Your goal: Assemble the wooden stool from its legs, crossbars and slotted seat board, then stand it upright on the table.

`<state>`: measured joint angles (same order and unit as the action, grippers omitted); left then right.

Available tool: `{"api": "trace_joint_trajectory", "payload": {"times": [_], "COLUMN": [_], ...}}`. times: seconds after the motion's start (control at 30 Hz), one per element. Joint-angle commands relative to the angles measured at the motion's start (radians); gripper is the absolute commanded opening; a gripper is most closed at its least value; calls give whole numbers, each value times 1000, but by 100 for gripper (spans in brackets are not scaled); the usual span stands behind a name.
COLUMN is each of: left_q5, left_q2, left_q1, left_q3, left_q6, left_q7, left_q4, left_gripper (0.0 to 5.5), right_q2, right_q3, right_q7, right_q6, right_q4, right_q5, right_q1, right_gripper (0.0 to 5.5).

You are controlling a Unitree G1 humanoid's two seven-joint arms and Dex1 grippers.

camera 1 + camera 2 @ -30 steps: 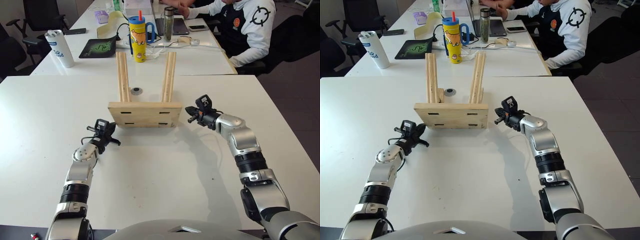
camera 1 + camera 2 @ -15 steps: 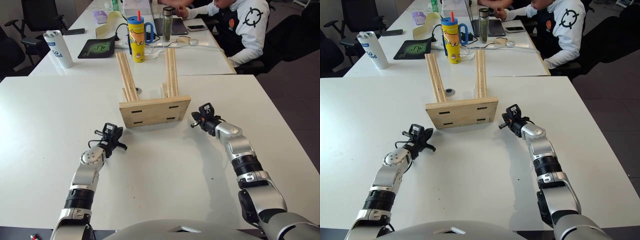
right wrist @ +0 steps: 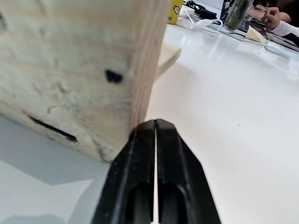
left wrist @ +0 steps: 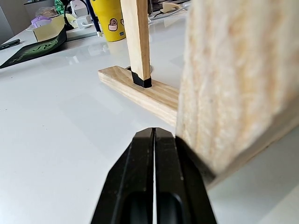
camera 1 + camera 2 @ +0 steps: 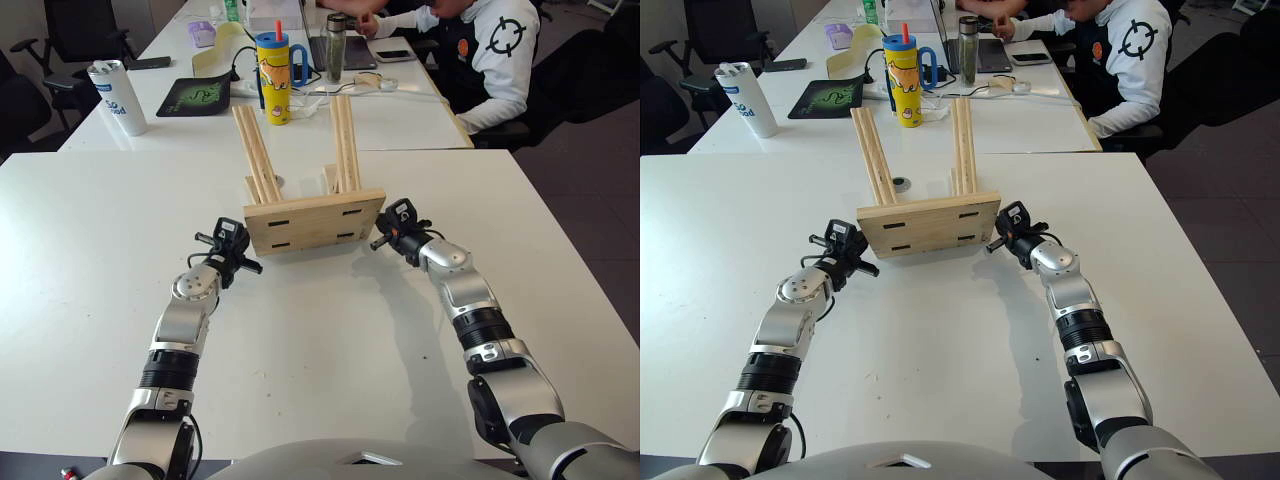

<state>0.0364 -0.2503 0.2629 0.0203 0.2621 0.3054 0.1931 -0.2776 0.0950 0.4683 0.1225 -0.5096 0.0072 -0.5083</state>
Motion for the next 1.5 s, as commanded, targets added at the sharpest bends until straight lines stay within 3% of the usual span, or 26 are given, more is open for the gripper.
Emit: {"api": "trace_joint_trajectory", "payload": {"times": [0.03, 0.2, 0.33, 0.7, 0.97, 1.13, 1.5], "left_q5": [16, 29, 32, 22, -36, -35, -23], "left_q2": [25, 32, 13, -60, -82, -60, -13], "left_q1": [-25, -168, -281, -238, -257, -300, -275], "left_q3": [47, 84, 95, -15, -11, 0, 42], "left_q6": [30, 112, 180, 223, 84, 15, 44], "left_q7": [38, 36, 36, 11, -18, -19, -15], "left_q4": [-96, -289, -414, -319, -172, -179, -249], "left_gripper": [4, 4, 4, 4, 4, 4, 4], "right_q2": [-12, -116, -179, -201, -144, -82, 4], "right_q3": [53, 70, 80, 84, 0, 16, 93], "right_q7": [138, 274, 275, 178, -22, -35, -13], "right_q6": [-41, -6, -18, -54, -74, -27, 162], "right_q4": [154, 351, 407, 301, 89, 182, 422], "right_q5": [34, 66, 35, -19, -46, -23, -5], "right_q1": [71, 248, 333, 350, 300, 354, 389], "right_gripper": [0, 0, 0, 0, 0, 0, 0]}}
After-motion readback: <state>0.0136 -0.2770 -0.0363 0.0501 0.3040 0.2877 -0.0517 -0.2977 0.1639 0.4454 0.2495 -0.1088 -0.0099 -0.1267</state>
